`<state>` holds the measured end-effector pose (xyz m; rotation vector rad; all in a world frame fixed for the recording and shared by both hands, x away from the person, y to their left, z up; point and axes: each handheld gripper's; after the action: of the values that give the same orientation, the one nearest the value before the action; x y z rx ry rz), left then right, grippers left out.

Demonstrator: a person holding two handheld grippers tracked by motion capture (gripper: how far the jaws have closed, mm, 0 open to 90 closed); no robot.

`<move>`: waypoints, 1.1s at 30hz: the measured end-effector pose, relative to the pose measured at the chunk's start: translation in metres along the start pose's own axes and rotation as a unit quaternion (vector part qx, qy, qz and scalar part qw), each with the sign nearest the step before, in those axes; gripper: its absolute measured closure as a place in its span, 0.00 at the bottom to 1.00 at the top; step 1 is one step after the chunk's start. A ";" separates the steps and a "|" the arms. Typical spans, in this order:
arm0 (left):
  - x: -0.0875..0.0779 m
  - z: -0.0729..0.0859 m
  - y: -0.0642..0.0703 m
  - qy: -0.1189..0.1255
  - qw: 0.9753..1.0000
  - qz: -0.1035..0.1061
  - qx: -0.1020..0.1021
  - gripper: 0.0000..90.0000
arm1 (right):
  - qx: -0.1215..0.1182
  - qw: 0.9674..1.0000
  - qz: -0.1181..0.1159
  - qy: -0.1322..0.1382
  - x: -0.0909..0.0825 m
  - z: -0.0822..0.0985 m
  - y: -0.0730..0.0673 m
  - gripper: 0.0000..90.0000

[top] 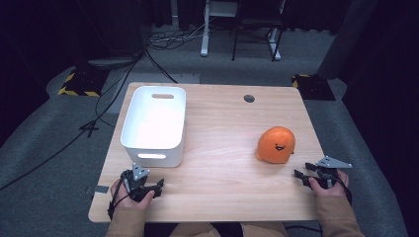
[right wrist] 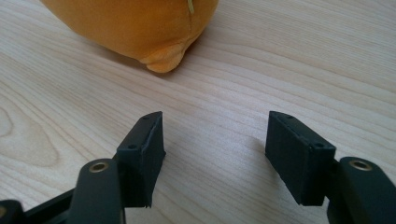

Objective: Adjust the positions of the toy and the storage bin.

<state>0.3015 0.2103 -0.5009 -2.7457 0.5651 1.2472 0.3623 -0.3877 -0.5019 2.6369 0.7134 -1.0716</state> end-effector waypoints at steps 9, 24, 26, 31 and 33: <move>-0.024 -0.005 -0.001 0.006 1.000 -0.003 0.010 0.23 | 0.000 1.000 0.000 0.000 0.000 0.000 0.000 0.42; -0.097 -0.038 -0.004 0.091 0.996 -0.014 0.009 0.25 | 0.000 1.000 -0.001 0.000 0.000 0.000 0.000 0.42; -0.099 -0.040 -0.005 0.095 0.995 -0.014 0.009 0.25 | 0.000 1.000 -0.001 0.000 0.000 0.000 0.000 0.42; -0.116 -0.058 -0.015 0.120 0.992 -0.028 0.016 0.26 | 0.000 1.000 -0.001 0.000 0.000 0.000 0.000 0.42; -0.118 -0.061 -0.017 0.125 0.992 -0.031 0.014 0.26 | 0.000 1.000 -0.001 0.000 0.000 0.000 0.000 0.42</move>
<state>0.2801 0.2483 -0.3747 -2.8912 0.5074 0.8795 0.3622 -0.3875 -0.5020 2.6369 0.7149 -1.0722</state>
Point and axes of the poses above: each handheld gripper's, and its own axes: x roughly forward along the jaws, z roughly out of its underside, y roughly to its right, and after that the axes turned 4 degrees about -y, right-handed
